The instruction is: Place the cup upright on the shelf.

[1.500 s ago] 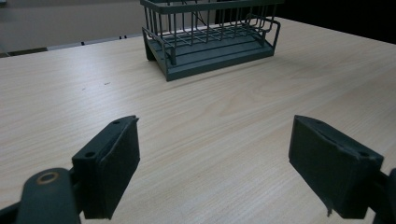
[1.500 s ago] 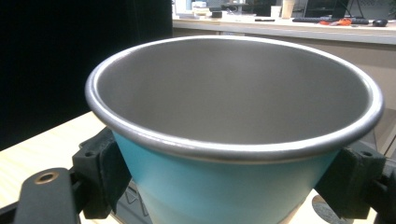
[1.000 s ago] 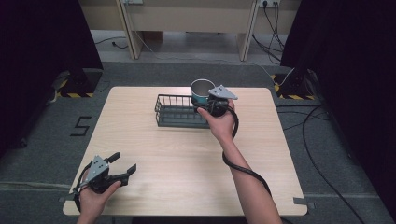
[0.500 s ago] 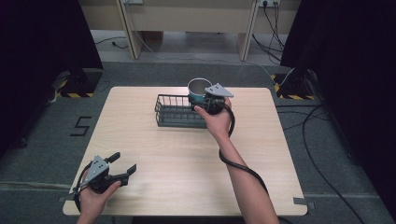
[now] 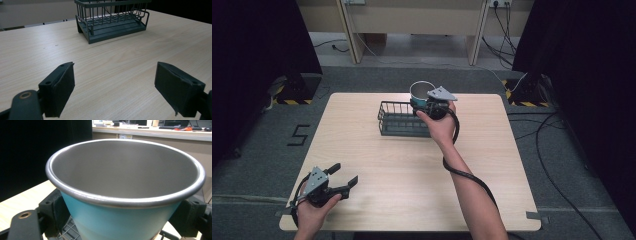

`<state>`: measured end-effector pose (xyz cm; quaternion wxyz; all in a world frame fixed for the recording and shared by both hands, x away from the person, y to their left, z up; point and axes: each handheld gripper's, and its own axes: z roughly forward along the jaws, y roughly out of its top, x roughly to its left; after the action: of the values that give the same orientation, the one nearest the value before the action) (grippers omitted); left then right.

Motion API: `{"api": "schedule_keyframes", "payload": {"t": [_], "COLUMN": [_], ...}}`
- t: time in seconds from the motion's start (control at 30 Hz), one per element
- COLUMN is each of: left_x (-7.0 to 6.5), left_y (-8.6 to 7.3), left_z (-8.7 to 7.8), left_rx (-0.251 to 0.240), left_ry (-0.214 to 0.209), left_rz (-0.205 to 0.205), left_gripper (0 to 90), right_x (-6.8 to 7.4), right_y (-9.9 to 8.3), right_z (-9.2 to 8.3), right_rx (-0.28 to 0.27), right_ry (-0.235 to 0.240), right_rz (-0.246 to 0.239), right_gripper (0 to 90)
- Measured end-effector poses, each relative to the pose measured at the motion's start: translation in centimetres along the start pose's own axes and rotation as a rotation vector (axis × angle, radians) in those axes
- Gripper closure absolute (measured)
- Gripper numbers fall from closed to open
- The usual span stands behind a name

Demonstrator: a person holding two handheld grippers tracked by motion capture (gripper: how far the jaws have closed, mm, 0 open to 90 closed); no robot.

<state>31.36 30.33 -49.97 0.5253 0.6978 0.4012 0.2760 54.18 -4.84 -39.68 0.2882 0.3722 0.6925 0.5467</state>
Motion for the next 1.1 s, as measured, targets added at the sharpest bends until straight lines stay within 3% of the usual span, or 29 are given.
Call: {"api": "schedule_keyframes", "payload": {"t": [1.1], "left_x": [0.1], "left_y": [0.0], "left_z": [0.0], "left_rx": [-0.004], "left_ry": [-0.003], "left_rz": [-0.002], "left_gripper": [16.0], "right_x": [0.3], "right_y": [-0.8], "right_z": [2.7], "right_rx": [0.05], "right_ry": [-0.011], "right_rz": [0.004], "right_gripper": [16.8]}}
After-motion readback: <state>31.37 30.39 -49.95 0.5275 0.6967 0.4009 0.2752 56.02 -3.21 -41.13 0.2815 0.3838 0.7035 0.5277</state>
